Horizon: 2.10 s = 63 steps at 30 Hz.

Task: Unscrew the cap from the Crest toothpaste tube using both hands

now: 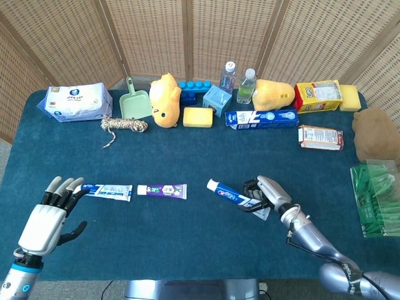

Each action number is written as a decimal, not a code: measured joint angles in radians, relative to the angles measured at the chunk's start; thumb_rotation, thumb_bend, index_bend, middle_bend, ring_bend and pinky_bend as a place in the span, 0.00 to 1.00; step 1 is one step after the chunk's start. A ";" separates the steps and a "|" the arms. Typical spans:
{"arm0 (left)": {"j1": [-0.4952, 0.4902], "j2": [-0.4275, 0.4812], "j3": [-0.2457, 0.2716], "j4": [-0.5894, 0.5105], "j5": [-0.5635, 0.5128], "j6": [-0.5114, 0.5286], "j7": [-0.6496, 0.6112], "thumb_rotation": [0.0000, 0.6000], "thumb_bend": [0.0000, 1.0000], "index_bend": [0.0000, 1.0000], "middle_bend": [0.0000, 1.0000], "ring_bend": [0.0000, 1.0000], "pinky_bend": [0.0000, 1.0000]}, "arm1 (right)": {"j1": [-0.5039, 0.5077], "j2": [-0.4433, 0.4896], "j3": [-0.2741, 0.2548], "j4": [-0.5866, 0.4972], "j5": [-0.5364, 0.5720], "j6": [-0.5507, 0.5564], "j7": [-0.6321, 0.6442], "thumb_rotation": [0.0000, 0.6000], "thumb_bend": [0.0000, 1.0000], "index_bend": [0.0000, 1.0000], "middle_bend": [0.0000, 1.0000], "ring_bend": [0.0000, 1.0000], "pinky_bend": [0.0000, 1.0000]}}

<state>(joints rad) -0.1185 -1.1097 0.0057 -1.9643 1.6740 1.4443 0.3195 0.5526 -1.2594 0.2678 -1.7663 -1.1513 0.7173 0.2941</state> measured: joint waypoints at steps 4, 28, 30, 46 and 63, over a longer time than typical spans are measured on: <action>-0.029 0.006 -0.014 -0.012 -0.012 -0.038 -0.007 1.00 0.24 0.21 0.12 0.12 0.06 | -0.013 0.018 -0.008 -0.019 -0.047 0.016 0.038 1.00 0.36 0.97 0.82 0.80 0.90; -0.527 -0.082 -0.221 -0.062 -0.450 -0.628 -0.144 1.00 0.24 0.24 0.12 0.13 0.11 | -0.038 0.023 -0.080 -0.092 -0.143 0.102 0.139 1.00 0.36 0.96 0.82 0.80 0.90; -0.559 -0.109 -0.233 -0.045 -0.483 -0.647 -0.149 1.00 0.24 0.24 0.12 0.13 0.11 | -0.039 0.026 -0.083 -0.096 -0.152 0.101 0.157 1.00 0.36 0.96 0.82 0.80 0.90; -0.701 -0.224 -0.263 0.045 -0.625 -0.706 -0.223 1.00 0.24 0.28 0.13 0.13 0.11 | -0.030 0.053 -0.123 -0.115 -0.259 0.102 0.298 1.00 0.36 0.96 0.82 0.80 0.90; -0.781 -0.263 -0.264 0.061 -0.681 -0.718 -0.272 1.00 0.29 0.32 0.13 0.13 0.13 | 0.000 0.055 -0.151 -0.109 -0.289 0.099 0.377 1.00 0.36 0.96 0.82 0.80 0.90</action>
<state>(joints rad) -0.8999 -1.3729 -0.2587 -1.9037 0.9926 0.7263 0.0477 0.5521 -1.2048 0.1164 -1.8750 -1.4403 0.8167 0.6715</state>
